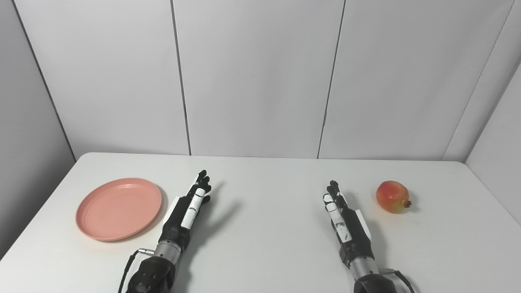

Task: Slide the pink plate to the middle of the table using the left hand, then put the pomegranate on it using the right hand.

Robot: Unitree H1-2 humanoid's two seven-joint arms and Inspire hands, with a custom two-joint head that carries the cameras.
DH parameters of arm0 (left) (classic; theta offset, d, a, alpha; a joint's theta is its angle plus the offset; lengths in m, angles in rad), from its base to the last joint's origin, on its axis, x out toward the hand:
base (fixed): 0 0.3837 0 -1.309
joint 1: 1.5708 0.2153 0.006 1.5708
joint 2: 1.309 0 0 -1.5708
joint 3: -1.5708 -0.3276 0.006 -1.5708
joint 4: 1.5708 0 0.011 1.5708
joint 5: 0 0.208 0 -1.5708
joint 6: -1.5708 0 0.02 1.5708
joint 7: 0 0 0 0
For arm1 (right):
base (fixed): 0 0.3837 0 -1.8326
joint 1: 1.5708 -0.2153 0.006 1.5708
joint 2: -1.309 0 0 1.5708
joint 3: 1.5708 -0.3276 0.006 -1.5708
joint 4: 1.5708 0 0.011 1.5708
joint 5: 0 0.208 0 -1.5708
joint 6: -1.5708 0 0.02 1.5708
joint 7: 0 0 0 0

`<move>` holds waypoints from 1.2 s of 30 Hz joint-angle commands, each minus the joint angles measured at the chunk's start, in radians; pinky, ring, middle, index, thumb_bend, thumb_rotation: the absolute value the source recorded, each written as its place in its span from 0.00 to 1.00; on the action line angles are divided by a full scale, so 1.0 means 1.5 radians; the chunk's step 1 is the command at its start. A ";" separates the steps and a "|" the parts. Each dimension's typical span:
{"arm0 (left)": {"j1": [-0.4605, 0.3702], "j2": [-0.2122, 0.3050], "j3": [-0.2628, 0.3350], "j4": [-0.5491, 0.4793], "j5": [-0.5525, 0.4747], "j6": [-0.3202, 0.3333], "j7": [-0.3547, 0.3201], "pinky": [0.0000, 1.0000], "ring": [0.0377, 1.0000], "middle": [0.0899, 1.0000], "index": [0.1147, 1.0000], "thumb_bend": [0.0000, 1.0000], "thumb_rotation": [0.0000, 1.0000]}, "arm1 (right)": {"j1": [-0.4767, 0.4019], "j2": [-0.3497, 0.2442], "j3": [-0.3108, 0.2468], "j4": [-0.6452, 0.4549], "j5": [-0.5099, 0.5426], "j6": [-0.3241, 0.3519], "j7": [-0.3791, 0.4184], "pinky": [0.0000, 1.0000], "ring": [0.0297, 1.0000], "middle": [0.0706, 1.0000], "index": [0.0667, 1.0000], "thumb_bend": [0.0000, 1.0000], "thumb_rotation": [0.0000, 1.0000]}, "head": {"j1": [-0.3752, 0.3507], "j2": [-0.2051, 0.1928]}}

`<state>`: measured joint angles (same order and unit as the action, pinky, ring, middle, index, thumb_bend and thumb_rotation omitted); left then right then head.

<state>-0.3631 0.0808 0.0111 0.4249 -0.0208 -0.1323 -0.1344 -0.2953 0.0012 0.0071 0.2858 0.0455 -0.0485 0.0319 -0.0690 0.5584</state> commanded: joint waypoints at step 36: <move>0.002 0.000 0.000 0.013 -0.012 -0.017 -0.005 0.93 0.96 0.99 1.00 0.54 1.00 | -0.023 -0.003 -0.001 -0.016 0.008 -0.008 0.010 1.00 0.99 1.00 1.00 0.58 0.83 | 0.019 -0.006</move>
<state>-0.3631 0.0806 0.0109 0.4258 -0.0209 -0.1327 -0.1356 -0.2953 0.0008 0.0069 0.2862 0.0522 -0.0485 0.0342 -0.0537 0.5522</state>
